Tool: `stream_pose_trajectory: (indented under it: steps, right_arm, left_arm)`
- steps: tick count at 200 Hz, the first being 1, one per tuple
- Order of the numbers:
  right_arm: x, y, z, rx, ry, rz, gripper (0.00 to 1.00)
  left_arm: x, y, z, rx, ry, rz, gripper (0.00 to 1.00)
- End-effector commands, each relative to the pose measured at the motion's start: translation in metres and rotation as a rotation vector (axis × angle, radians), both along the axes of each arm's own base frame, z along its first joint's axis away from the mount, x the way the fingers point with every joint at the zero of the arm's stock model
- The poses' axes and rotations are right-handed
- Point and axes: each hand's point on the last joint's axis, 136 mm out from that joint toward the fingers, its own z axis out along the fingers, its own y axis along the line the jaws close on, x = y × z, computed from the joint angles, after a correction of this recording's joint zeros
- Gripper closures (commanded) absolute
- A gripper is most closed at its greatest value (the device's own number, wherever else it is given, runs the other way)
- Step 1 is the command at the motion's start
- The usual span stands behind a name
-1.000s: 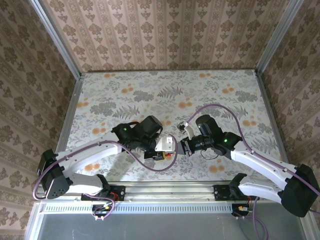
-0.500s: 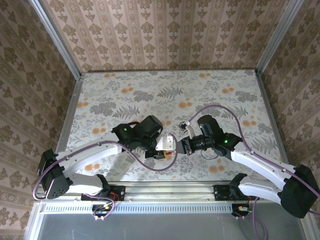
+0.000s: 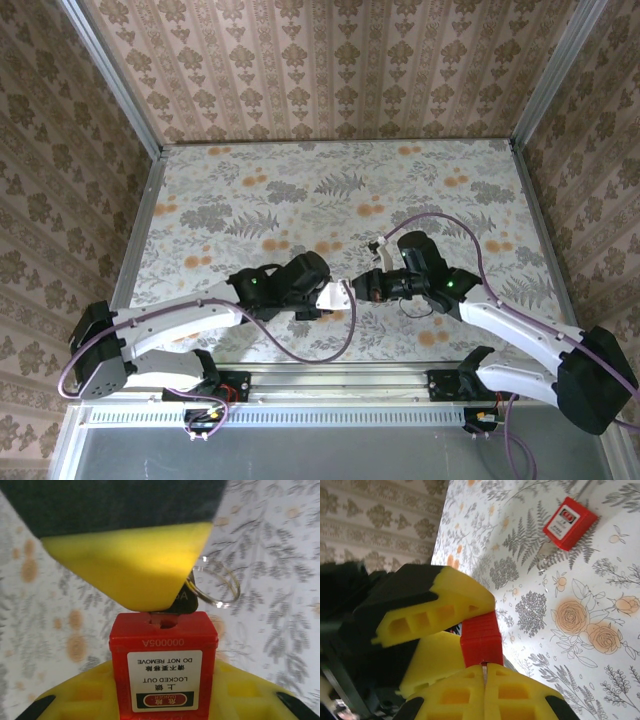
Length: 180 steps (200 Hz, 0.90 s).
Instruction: Unlock with the key
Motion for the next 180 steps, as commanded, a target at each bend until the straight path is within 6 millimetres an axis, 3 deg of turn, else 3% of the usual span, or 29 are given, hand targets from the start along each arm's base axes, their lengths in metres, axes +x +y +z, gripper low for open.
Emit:
stream_pose_trajectory:
  steps: [1, 41, 90, 137, 147, 180]
  right_arm:
    - [-0.002, 0.016, 0.022, 0.128, 0.107, -0.008, 1.00]
    - [0.007, 0.014, 0.013, 0.162, 0.265, -0.129, 1.00]
    - [0.013, 0.010, 0.011, 0.198, 0.399, -0.223, 1.00]
    - [0.015, -0.010, -0.003, 0.114, 0.438, -0.273, 0.98]
    - [0.015, -0.017, -0.003, 0.094, 0.424, -0.277, 0.91]
    - [0.018, -0.041, 0.007, 0.033, 0.352, -0.291, 0.53]
  left_arm:
    - [0.035, -0.021, 0.040, -0.138, -0.263, 0.089, 1.00]
    - [0.041, -0.023, 0.043, -0.152, -0.402, 0.099, 1.00]
    - [0.041, -0.021, 0.040, -0.158, -0.435, 0.094, 1.00]
    - [0.037, -0.011, 0.035, -0.164, -0.314, 0.106, 1.00]
    - [0.035, -0.007, 0.031, -0.162, -0.247, 0.106, 1.00]
    - [0.028, 0.002, 0.013, -0.101, -0.098, 0.103, 1.00]
